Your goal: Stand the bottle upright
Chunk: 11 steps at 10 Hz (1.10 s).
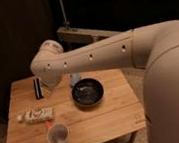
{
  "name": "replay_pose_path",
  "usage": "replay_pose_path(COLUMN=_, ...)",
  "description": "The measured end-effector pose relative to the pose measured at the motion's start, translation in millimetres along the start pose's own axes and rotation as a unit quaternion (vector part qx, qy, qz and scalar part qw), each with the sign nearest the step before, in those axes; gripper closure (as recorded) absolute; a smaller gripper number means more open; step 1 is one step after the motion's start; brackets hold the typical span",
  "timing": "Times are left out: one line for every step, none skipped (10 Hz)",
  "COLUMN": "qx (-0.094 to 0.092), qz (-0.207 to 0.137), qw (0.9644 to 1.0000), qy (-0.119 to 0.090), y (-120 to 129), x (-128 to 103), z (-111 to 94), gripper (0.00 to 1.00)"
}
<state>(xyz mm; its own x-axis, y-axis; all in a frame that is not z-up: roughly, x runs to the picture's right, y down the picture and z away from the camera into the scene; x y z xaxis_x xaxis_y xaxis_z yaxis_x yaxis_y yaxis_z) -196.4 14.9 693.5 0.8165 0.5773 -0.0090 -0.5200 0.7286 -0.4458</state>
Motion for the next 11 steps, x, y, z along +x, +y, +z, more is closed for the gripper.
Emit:
replay_pose_path(qx=0.005, qz=-0.035, qw=0.9994, qy=-0.005, y=1, x=-22, z=2, gripper=0.35)
replay_pose_path(qx=0.005, qz=-0.061, qw=0.9981, qy=-0.007, y=5, x=-40, z=4, gripper=0.35)
replay_pose_path(qx=0.004, qz=-0.096, qw=0.9953, qy=-0.009, y=10, x=-64, z=7, gripper=0.35)
replay_pose_path(qx=0.001, qz=-0.136, qw=0.9907, qy=-0.006, y=17, x=-87, z=11, gripper=0.35)
replay_pose_path(qx=-0.004, qz=-0.168, qw=0.9857, qy=0.0, y=29, x=-103, z=14, gripper=0.35)
replay_pose_path(qx=-0.007, qz=-0.192, qw=0.9813, qy=0.006, y=43, x=-113, z=15, gripper=0.35)
replay_pose_path(qx=-0.01, qz=-0.223, qw=0.9746, qy=0.018, y=62, x=-126, z=17, gripper=0.35)
replay_pose_path(qx=-0.013, qz=-0.241, qw=0.9701, qy=0.027, y=75, x=-135, z=19, gripper=0.35)
replay_pose_path(qx=-0.019, qz=-0.26, qw=0.9649, qy=0.037, y=93, x=-145, z=23, gripper=0.35)
replay_pose_path(qx=-0.024, qz=-0.273, qw=0.9605, qy=0.048, y=107, x=-148, z=29, gripper=0.35)
replay_pose_path(qx=-0.029, qz=-0.281, qw=0.9576, qy=0.058, y=119, x=-148, z=38, gripper=0.35)
